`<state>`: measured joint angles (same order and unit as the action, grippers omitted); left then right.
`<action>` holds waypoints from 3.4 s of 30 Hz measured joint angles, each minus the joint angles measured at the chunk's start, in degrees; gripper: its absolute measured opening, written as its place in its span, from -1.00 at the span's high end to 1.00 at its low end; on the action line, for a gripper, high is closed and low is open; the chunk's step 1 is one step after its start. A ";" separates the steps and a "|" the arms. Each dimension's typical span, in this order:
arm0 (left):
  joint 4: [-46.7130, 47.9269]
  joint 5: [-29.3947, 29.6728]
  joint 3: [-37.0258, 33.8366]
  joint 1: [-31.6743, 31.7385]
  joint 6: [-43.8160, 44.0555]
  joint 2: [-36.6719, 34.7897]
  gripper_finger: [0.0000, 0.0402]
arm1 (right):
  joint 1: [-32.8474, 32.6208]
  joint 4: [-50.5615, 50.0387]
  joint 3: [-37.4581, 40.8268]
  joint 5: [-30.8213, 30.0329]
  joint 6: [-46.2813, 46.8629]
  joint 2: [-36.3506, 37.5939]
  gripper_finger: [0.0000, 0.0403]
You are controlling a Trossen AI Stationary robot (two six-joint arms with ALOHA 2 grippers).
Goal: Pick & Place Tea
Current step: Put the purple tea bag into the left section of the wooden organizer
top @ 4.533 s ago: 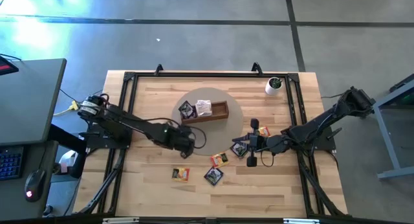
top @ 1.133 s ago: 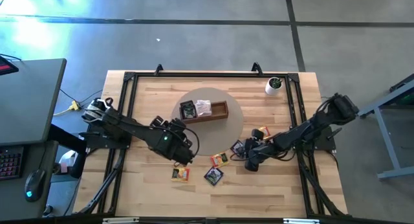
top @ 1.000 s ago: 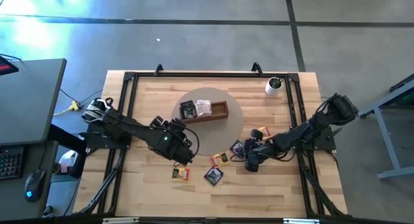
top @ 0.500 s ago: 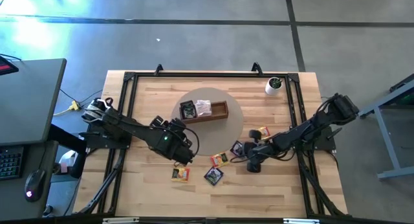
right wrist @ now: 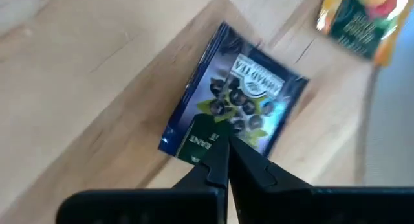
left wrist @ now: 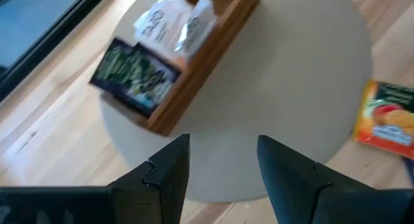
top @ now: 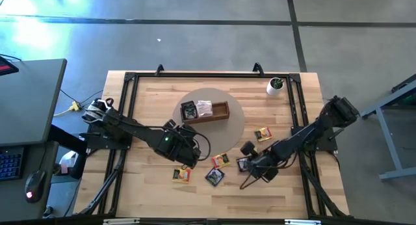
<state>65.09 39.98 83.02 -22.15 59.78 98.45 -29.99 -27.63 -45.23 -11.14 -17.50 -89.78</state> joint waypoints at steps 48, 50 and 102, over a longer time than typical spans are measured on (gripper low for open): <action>-2.63 -1.94 0.07 0.02 -5.76 0.04 0.12 | -2.96 6.06 6.69 -2.44 96.17 0.41 0.08; -2.63 -1.94 0.07 0.02 -5.76 0.04 0.12 | -3.18 6.48 7.34 -2.52 96.95 0.46 0.08; -10.85 -4.81 0.07 0.02 -10.84 1.49 0.12 | -4.56 11.59 7.69 0.33 112.62 1.24 0.32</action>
<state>54.24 35.17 83.09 -22.13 48.93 99.94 -34.54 -16.04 -37.54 -10.81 95.12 -88.54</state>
